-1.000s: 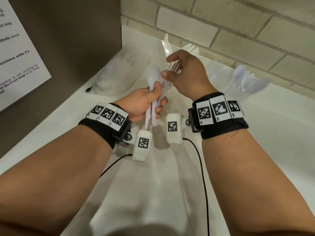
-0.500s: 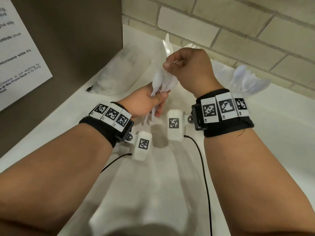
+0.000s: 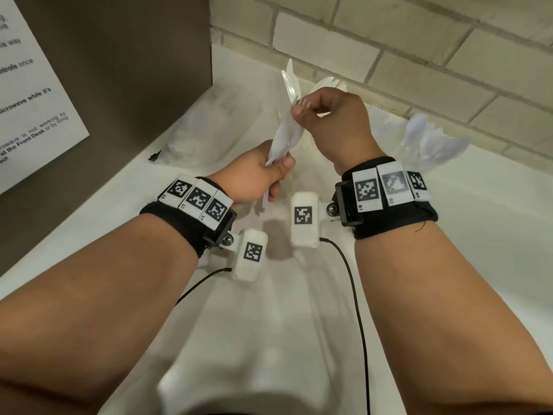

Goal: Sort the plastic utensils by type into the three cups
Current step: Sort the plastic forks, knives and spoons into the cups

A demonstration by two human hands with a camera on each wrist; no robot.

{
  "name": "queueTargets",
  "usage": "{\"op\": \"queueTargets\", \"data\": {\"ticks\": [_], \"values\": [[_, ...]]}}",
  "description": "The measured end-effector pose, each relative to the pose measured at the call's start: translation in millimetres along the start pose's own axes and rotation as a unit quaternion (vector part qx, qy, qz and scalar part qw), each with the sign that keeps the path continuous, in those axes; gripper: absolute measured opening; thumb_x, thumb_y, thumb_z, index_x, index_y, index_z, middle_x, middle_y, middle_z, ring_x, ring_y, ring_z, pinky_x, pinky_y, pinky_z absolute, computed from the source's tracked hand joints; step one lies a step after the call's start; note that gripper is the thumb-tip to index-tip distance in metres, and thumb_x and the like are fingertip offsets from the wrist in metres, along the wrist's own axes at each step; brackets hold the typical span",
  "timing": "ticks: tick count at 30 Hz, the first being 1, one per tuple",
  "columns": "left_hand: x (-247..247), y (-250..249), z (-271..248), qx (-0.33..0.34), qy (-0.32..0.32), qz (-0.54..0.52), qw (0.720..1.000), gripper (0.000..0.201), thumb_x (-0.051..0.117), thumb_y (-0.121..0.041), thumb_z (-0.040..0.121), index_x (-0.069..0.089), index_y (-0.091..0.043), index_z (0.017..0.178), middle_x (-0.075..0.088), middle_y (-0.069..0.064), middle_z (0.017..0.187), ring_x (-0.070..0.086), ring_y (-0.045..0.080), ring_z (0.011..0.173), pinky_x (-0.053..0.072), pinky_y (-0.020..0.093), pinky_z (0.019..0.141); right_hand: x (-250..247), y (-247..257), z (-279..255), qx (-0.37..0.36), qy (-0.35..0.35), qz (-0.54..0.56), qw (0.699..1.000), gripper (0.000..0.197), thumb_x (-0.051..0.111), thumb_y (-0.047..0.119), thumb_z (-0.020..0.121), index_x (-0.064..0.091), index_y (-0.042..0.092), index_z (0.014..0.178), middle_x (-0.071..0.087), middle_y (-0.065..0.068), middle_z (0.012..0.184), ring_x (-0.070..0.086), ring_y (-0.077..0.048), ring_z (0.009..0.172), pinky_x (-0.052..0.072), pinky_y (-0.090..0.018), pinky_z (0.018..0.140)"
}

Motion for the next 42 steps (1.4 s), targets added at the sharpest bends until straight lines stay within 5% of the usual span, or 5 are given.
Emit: {"op": "queueTargets", "data": {"ticks": [6,10,16,31,42], "values": [[-6,5,-1,-0.054,-0.042,-0.037,0.997,0.021,0.043,-0.031,0.100,0.048,-0.012,0.094,0.060,0.006,0.080,0.064,0.015,0.055,0.054,0.030,0.057,-18,11,0,-0.027,-0.149,0.175,0.973,0.017,0.049,0.022,0.095,0.039,0.019,0.082,0.070,0.004,0.070,0.072,-0.020,0.076,0.054,-0.043,0.079],[-9,10,2,-0.095,-0.040,0.132,0.986,0.035,0.046,-0.040,0.097,0.041,-0.007,0.108,0.057,0.009,0.077,0.055,0.022,0.051,0.049,0.034,0.054,-28,25,-5,-0.058,-0.137,0.198,0.969,0.013,0.047,0.021,0.097,0.036,0.023,0.090,0.051,-0.008,0.091,0.060,-0.024,0.045,0.053,-0.036,0.048],[-11,9,7,-0.100,-0.081,0.214,0.968,0.047,0.050,-0.032,0.097,0.034,0.003,0.124,0.053,0.015,0.111,0.056,0.030,0.102,0.035,0.022,0.064,-4,4,-5,0.048,0.002,-0.032,0.998,0.030,0.076,0.041,0.075,0.059,0.018,0.083,0.052,0.009,0.066,0.051,-0.009,0.056,0.040,-0.024,0.053],[-5,3,7,-0.070,-0.075,0.260,0.960,0.041,0.048,-0.026,0.098,0.030,0.002,0.121,0.045,0.002,0.071,0.046,0.015,0.060,0.031,0.027,0.050,11,-2,-11,0.053,0.030,-0.040,0.997,0.013,0.068,0.025,0.084,0.060,0.015,0.085,0.052,0.008,0.061,0.044,0.000,0.043,0.034,-0.019,0.048],[-3,8,7,-0.053,-0.067,0.248,0.965,0.031,0.040,-0.024,0.101,0.032,-0.001,0.120,0.060,0.013,0.093,0.060,0.029,0.079,0.043,0.026,0.067,-31,-7,0,0.072,-0.192,0.156,0.966,0.016,0.044,0.017,0.094,0.046,0.014,0.109,0.058,0.005,0.061,0.054,-0.009,0.063,0.044,-0.025,0.064]]}}
Point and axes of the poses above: each hand's wrist, its own z-axis towards the middle knuckle, its own x-axis out of the palm, y = z × x, the point moved 5 cm from there along z, towards the middle knuckle
